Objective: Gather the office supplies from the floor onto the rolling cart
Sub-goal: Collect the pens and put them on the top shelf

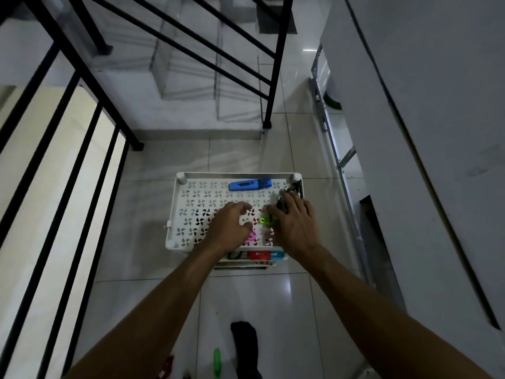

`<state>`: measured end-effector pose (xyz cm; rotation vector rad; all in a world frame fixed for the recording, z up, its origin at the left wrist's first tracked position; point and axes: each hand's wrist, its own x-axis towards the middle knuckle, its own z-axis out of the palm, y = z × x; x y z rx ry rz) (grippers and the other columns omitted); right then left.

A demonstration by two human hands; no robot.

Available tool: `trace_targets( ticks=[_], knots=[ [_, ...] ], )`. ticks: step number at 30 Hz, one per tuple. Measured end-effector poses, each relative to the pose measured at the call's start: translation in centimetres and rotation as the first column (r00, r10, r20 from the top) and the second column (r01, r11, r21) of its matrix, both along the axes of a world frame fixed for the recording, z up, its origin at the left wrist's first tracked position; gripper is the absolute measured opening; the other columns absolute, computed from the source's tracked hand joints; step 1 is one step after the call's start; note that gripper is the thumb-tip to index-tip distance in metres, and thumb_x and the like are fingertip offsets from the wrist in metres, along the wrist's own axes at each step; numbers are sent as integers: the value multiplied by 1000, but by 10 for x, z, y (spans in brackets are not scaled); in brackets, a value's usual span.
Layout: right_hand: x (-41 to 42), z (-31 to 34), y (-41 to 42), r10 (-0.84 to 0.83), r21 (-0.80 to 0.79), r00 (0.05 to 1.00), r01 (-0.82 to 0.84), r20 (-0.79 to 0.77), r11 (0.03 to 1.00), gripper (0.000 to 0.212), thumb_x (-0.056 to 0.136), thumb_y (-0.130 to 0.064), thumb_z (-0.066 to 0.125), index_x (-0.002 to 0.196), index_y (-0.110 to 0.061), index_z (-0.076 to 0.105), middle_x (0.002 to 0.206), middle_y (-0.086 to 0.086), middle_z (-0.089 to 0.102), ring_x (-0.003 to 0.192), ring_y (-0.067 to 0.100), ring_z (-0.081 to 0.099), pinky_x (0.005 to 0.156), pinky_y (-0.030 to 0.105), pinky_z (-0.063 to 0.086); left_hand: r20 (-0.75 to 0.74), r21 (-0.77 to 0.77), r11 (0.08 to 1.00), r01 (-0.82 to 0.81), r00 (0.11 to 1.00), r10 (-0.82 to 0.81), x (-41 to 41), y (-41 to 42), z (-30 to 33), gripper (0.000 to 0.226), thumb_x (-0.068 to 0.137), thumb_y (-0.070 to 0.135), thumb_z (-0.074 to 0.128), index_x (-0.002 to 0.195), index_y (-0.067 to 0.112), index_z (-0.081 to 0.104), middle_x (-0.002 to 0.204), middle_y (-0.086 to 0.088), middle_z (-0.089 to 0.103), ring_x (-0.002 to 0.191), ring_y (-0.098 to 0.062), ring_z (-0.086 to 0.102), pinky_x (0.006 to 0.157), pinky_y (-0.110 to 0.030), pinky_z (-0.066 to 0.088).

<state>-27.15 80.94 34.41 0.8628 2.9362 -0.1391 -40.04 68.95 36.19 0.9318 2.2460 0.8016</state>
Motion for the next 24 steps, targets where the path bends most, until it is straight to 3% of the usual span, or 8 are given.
trace_targets(
  ticks=[3,5,9,12,15,21,24],
  knots=[
    [0,0,-4,27,-8,999,-27,-20,1000,52,74,-44,75,122,-31,60,145,17,44,137,36,34,110,51,27,-71,-151,983,104,991,-116,2,-4,-6,60,78,21,74,133,21,51,128,-5,51,118,-21,50,99,-36,45],
    [-1,-2,-6,34,-37,999,-35,-32,999,51,78,-44,72,125,-33,58,145,16,44,138,36,34,110,51,26,-93,-172,978,119,986,-136,3,-5,-9,61,77,20,76,133,22,51,127,-5,50,118,-22,49,99,-37,45],
    [-9,-1,-6,21,-64,999,-24,-46,998,53,76,-45,74,125,-32,59,144,15,46,138,35,35,111,51,24,-53,-73,994,83,995,-87,3,1,-12,53,79,7,71,128,18,54,120,-4,51,111,-20,53,94,-34,49],
    [-23,4,-1,-25,-79,995,18,-96,997,44,83,-39,69,125,-28,61,144,12,46,138,31,33,113,47,20,-91,-3,999,38,995,-38,0,10,-12,44,85,3,63,127,14,54,120,-4,52,112,-18,52,93,-24,42],
    [-35,5,5,-50,-104,990,36,-132,994,38,89,-38,62,124,-25,60,143,7,48,136,26,35,113,43,22,-108,40,999,-36,993,41,-6,20,-12,43,87,2,59,128,12,54,123,-7,53,113,-19,52,94,-24,41],
    [-35,4,4,-20,-117,987,1,-160,993,43,89,-40,62,130,-26,55,134,1,57,128,21,45,108,38,26,-62,28,1000,2,998,0,-12,8,-14,49,83,8,68,129,15,54,120,-5,57,105,-18,57,93,-31,49],
    [-30,5,-5,31,-108,992,-44,-123,993,38,89,-43,61,123,-27,60,125,-1,63,123,21,49,105,40,29,-28,-7,999,40,999,-40,-10,-6,-12,56,82,7,69,134,17,50,124,-3,59,108,-16,56,91,-26,47]
  ],
)
